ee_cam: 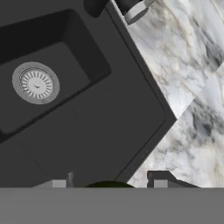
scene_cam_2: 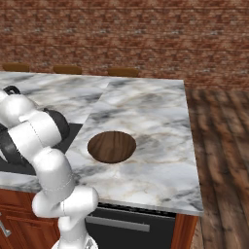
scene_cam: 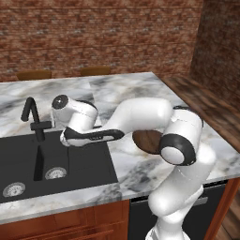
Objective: Pick the tangerines from the cabinet and place them in one bowl. Pick the lime from the sink and place it in the other bowl.
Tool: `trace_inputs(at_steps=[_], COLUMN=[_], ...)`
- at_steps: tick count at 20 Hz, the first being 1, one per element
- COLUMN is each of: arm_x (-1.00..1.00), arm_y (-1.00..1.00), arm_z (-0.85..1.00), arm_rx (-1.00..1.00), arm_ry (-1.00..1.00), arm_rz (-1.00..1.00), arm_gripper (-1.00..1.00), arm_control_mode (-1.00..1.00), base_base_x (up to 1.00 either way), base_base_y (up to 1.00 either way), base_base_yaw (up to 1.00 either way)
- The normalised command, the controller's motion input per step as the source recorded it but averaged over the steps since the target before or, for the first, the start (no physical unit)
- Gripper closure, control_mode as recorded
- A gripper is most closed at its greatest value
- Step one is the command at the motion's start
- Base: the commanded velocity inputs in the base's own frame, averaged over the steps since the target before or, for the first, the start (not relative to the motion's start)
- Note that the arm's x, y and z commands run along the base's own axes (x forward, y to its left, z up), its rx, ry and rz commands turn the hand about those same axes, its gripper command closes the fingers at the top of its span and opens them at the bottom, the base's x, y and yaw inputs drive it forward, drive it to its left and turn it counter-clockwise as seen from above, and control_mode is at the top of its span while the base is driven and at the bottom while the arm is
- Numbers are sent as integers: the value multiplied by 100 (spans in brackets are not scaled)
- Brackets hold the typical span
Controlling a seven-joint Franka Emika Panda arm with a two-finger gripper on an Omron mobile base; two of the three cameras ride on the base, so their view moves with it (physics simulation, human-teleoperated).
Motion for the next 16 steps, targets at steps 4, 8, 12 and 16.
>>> trace_inputs(at_steps=[4,8,12,16], arm_x=[-15,-4,0,0], arm_y=[-67,-70,-77,-87], arm_z=[67,37,10,3], arm_rx=[0,1,2,8], arm_ry=[-3,-1,0,0], arm_rz=[-6,-6,-7,-8], arm_gripper=[100,100,100,100], arm_control_mode=[-100,-100,-100,-100], base_base_x=[0,0,0,0], base_base_y=[0,0,0,0], base_base_yaw=[0,0,0,0])
